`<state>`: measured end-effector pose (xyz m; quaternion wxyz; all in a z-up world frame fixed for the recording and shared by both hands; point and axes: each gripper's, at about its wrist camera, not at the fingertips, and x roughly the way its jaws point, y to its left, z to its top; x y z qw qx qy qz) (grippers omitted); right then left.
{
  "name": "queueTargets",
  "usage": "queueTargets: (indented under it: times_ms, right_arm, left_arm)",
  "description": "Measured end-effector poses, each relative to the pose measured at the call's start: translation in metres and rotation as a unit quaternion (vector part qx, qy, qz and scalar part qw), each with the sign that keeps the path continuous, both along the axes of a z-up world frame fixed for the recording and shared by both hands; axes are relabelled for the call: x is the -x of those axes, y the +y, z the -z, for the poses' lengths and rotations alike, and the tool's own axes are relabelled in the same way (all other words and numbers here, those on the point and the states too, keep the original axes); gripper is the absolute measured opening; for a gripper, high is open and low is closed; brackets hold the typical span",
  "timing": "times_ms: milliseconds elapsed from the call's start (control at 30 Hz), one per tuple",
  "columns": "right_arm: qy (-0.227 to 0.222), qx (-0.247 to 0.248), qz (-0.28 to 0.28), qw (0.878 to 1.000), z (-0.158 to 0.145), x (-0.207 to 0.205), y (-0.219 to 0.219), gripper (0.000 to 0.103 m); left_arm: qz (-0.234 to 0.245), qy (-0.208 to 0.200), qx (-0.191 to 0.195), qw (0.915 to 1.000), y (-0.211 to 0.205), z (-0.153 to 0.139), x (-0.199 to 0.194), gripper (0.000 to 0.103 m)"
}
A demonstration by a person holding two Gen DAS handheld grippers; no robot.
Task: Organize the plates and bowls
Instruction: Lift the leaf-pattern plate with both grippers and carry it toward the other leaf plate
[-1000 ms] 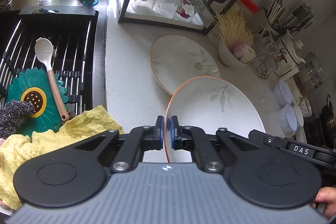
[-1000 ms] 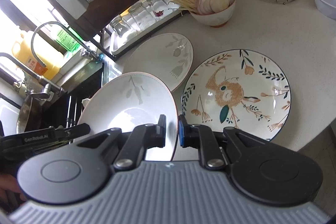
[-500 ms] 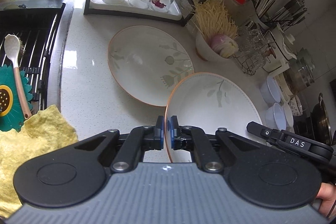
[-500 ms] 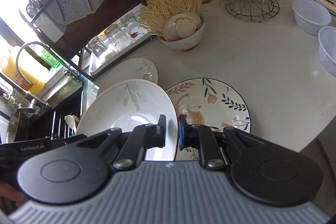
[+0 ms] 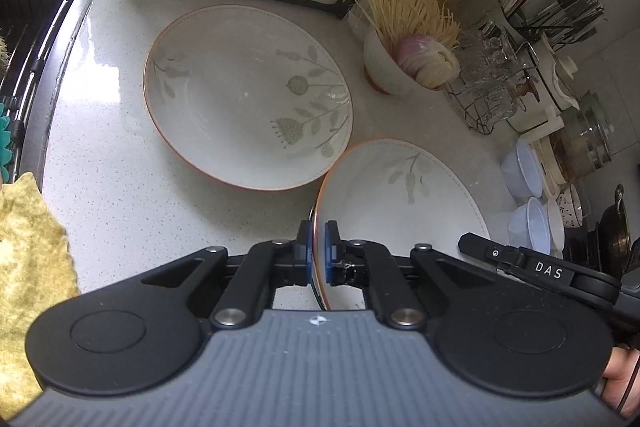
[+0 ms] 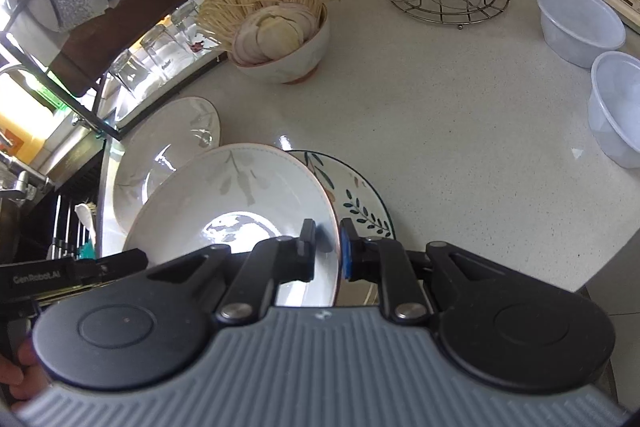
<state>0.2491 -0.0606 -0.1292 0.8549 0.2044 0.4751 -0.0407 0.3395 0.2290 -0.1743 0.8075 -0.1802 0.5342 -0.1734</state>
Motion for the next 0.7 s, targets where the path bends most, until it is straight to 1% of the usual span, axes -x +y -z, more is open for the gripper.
queueTargets:
  times_ms: [100,200,267,333,533,633,700]
  right_arm:
    - [0.004,0.012,-0.012,1.000,0.005,-0.007,-0.002,0.017]
    - [0.015,0.010,-0.015,1.000,0.012,-0.011,-0.008,0.018]
    - [0.019,0.014,-0.018,1.000,0.015,-0.013,-0.010,0.018]
    - [0.017,0.016,-0.021,1.000,0.016,-0.015,-0.012,0.018]
    - [0.008,0.044,-0.042,0.998,0.017,-0.020,-0.012,0.019]
    - [0.003,0.060,-0.058,0.997,0.017,-0.025,-0.009,0.020]
    - [0.002,0.070,-0.069,0.995,0.017,-0.028,-0.006,0.021]
  left_arm:
    - [-0.006,0.008,-0.004,0.9999,-0.005,0.006,-0.003,0.006]
    - [-0.011,0.012,-0.009,0.9998,-0.010,0.010,-0.004,0.006]
    - [-0.007,0.007,-0.021,0.9997,-0.017,0.010,-0.005,0.006]
    - [-0.004,0.004,-0.035,0.9994,-0.023,0.011,-0.005,0.006]
    - [-0.010,0.012,-0.044,0.9989,-0.030,0.014,-0.008,0.006]
    - [-0.012,0.012,-0.056,0.9983,-0.033,0.014,-0.008,0.007]
    - [-0.018,0.019,-0.056,0.9981,-0.032,0.016,-0.008,0.007]
